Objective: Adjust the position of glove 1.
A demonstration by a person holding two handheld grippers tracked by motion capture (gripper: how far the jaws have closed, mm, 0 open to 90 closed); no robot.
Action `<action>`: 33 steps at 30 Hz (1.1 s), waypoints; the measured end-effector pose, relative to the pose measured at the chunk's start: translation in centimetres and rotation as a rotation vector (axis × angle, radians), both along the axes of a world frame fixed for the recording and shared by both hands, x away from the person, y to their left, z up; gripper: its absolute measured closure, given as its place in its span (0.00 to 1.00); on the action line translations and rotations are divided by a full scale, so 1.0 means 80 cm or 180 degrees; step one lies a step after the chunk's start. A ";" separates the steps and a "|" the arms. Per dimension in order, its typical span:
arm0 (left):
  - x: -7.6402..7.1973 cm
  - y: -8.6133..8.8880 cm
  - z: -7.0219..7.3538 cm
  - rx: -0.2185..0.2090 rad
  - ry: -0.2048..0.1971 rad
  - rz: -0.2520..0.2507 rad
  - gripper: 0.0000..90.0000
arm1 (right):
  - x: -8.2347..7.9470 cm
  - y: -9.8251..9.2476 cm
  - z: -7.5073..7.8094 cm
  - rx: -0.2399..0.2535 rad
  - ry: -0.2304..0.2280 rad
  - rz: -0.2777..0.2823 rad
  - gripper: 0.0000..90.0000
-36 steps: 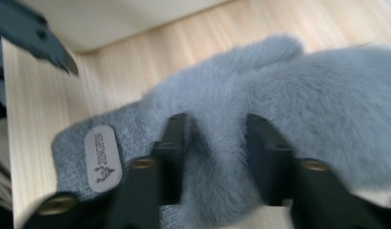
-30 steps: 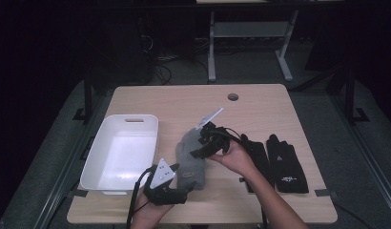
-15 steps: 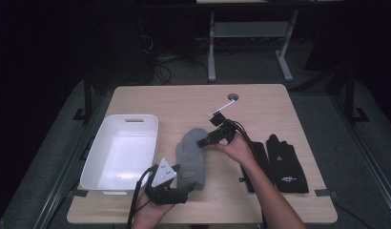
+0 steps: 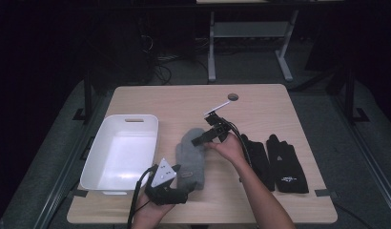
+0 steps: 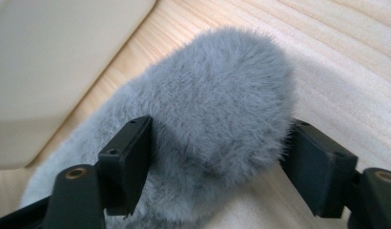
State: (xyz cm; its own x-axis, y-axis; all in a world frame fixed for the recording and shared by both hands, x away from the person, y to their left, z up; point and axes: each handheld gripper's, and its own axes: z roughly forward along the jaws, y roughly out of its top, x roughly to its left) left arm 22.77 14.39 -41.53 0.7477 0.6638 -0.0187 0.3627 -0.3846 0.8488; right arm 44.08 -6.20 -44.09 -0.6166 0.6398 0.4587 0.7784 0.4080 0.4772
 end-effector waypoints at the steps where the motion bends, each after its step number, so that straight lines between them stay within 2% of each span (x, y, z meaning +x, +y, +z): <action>1: 0.000 0.000 0.000 0.0000 0.0002 0.0002 0.25 | 0.000 0.003 -0.001 -0.0033 -0.0015 0.0009 0.33; 4: 0.000 0.001 0.000 -0.0015 0.0010 0.0013 0.25 | 0.000 0.012 -0.005 -0.0181 -0.0040 0.0031 0.37; 6: 0.000 0.001 0.000 -0.0011 0.0012 0.0012 0.25 | 0.000 0.014 -0.006 -0.0214 -0.0029 0.0017 0.38; 8: 0.000 0.001 0.000 -0.0012 0.0013 0.0015 0.25 | -0.001 0.018 -0.012 -0.0228 0.0034 0.0001 0.47; 9: 0.000 0.000 0.000 -0.0013 0.0019 0.0018 0.25 | -0.001 0.018 -0.012 -0.0228 0.0034 0.0001 0.47; 10: 0.000 0.000 0.000 -0.0020 0.0021 0.0022 0.25 | -0.002 0.020 -0.013 -0.0204 0.0014 0.0028 0.56; 11: 0.000 0.000 0.000 -0.0022 0.0025 0.0022 0.25 | -0.002 0.020 -0.013 -0.0204 0.0014 0.0028 0.56; 12: 0.000 0.000 0.000 -0.0024 0.0027 0.0021 0.25 | -0.004 0.022 -0.012 -0.0202 -0.0059 0.0107 0.67; 13: 0.000 0.000 0.000 -0.0024 0.0025 0.0020 0.25 | -0.004 0.022 -0.012 -0.0202 -0.0059 0.0107 0.67; 15: -0.001 0.000 0.000 -0.0019 0.0032 0.0023 0.25 | -0.006 0.022 -0.010 -0.0211 -0.0095 0.0136 0.76; 16: 0.000 0.000 0.000 -0.0027 0.0030 0.0024 0.25 | -0.007 0.017 -0.009 -0.0164 -0.0118 0.0153 0.81; 19: 0.001 0.001 0.000 -0.0020 0.0037 0.0019 0.25 | -0.010 0.009 -0.006 -0.0100 -0.0162 0.0183 0.84; 22: 0.001 0.000 0.000 -0.0059 0.0080 0.0015 0.25 | -0.013 0.001 -0.001 -0.0104 -0.0205 0.0217 0.84; 26: 0.006 -0.005 0.002 -0.0114 0.0140 0.0024 0.26 | -0.023 -0.024 0.016 -0.0237 -0.0353 0.0296 0.85; 27: 0.006 -0.005 0.002 -0.0114 0.0140 0.0024 0.26 | -0.023 -0.024 0.016 -0.0237 -0.0353 0.0296 0.85; 31: 0.012 -0.011 0.004 -0.0138 0.0187 0.0033 0.26 | -0.033 -0.049 0.023 -0.0329 -0.0434 0.0305 0.85; 33: 0.018 -0.019 0.003 -0.0174 0.0278 0.0038 0.26 | -0.038 -0.069 0.027 -0.0368 -0.0481 0.0268 0.85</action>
